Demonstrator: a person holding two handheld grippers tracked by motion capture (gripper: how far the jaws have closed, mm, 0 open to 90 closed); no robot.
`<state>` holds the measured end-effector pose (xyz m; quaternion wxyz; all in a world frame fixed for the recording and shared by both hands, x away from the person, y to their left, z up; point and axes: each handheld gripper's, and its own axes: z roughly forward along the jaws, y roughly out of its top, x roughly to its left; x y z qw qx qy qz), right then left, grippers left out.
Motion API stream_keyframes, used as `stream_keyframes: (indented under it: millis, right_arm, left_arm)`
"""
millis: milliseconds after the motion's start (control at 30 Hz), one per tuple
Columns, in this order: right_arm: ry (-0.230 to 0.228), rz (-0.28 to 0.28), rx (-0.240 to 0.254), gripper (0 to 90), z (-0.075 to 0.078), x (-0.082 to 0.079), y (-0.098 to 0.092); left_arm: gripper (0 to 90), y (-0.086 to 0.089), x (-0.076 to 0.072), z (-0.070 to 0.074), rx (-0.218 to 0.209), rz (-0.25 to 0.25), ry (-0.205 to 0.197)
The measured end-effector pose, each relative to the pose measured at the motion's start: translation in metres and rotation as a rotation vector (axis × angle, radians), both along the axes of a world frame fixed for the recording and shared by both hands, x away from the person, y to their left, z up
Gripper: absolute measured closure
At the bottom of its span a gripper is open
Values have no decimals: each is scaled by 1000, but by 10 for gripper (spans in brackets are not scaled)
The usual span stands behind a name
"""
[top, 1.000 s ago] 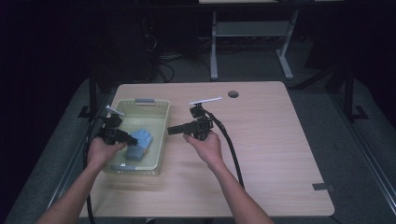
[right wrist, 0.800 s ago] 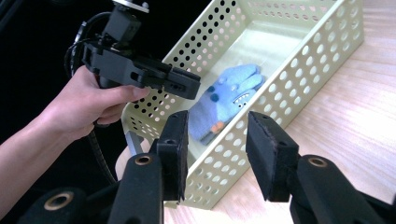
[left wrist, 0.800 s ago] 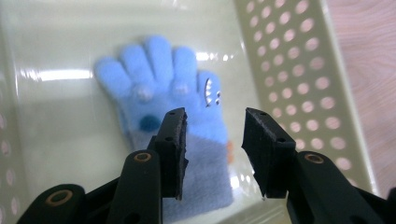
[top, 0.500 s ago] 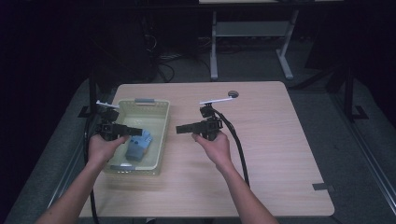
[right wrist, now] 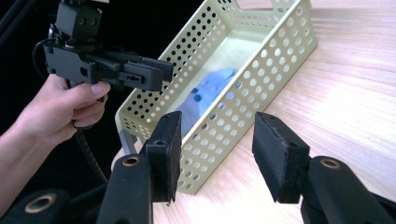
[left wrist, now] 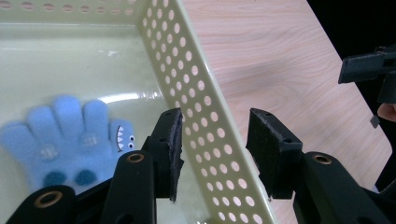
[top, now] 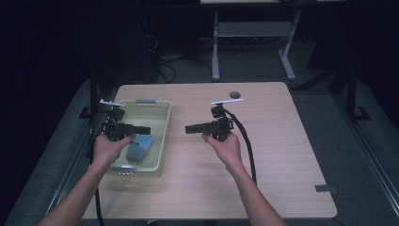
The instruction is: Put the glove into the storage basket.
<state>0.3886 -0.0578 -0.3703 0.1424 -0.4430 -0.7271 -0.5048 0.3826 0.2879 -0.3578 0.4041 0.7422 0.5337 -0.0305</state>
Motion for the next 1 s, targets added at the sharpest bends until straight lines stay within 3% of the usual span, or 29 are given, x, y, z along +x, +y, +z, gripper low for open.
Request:
stream_keyframes:
  millis: [200, 300, 1000]
  right_arm:
    - [-5, -15, 6, 515, 3, -1, -10]
    - [-6, -24, 7, 506, 4, -2, -17]
    - [-15, -113, -1, 479, 7, -11, -67]
  left_arm:
    - [542, -10, -2, 5, -18, -20, -19]
    - [530, -15, -3, 6, -64, -34, -9]
    - [442, -58, -8, 15, -64, -125, -56]
